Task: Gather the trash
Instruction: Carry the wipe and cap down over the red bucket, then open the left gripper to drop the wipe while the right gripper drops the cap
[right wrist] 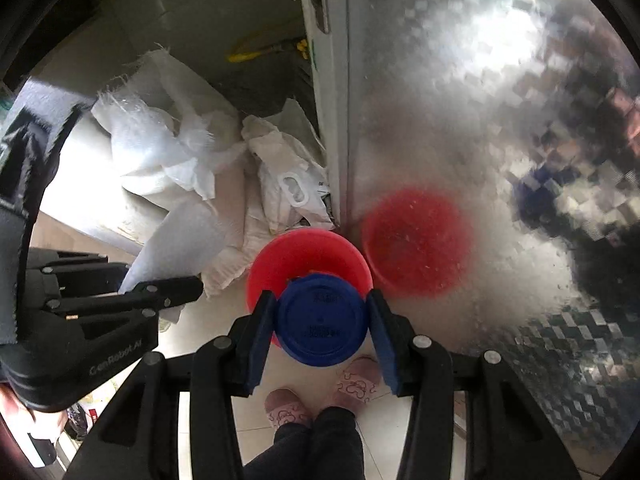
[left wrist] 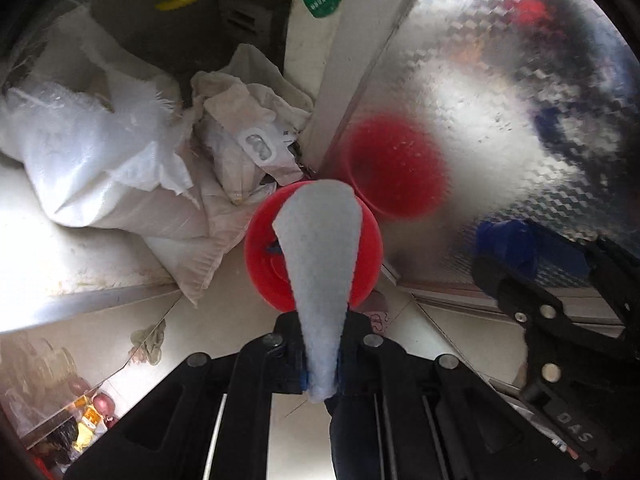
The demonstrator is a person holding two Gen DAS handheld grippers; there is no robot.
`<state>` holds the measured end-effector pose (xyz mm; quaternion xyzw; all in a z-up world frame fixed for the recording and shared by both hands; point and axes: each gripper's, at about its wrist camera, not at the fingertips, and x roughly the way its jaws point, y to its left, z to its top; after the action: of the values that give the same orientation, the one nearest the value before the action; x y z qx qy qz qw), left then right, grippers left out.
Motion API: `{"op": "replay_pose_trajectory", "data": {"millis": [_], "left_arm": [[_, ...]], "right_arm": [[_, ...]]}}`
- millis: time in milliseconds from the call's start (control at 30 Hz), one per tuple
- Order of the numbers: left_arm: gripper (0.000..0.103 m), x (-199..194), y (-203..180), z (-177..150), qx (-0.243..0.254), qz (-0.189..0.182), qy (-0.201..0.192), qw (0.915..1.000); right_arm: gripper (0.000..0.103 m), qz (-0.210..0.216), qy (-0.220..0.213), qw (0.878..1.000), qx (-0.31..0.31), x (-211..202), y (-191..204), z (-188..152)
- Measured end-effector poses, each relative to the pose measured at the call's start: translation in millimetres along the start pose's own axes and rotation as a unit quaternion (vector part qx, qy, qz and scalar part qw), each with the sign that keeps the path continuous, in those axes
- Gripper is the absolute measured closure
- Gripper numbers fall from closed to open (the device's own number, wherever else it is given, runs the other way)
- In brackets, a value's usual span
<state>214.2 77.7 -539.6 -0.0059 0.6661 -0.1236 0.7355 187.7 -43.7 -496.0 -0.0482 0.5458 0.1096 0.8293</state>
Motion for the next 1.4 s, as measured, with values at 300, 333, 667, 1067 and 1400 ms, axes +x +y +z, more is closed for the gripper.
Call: {"op": "replay_pose_trajectory", "data": {"millis": [300,333,667,1067,1400], "left_arm": [[0.067,14,-2,15,0.016,-0.010,-0.005,0.9998],[0.067,15,-3,16,0.017,-0.009,-0.004,0.9998],[0.023,12,-8,16,0.041,-0.007,-0.023,0.9989],[0.000,13,4,13,0.033,-0.004,-0.020,0.9993],[0.000,-6,36,-10,-0.007,0.024,-0.024,0.9994]], "right_arm": [[0.060,-0.006,0.008,1.000,0.020,5,-14,0],[0.060,-0.006,0.011,1.000,0.024,6,-16,0],[0.060,-0.011,0.012,1.000,0.014,4,-16,2],[0.060,-0.014,0.013,1.000,0.007,-3,-16,4],[0.060,0.019,0.023,0.999,-0.042,13,0,15]]}}
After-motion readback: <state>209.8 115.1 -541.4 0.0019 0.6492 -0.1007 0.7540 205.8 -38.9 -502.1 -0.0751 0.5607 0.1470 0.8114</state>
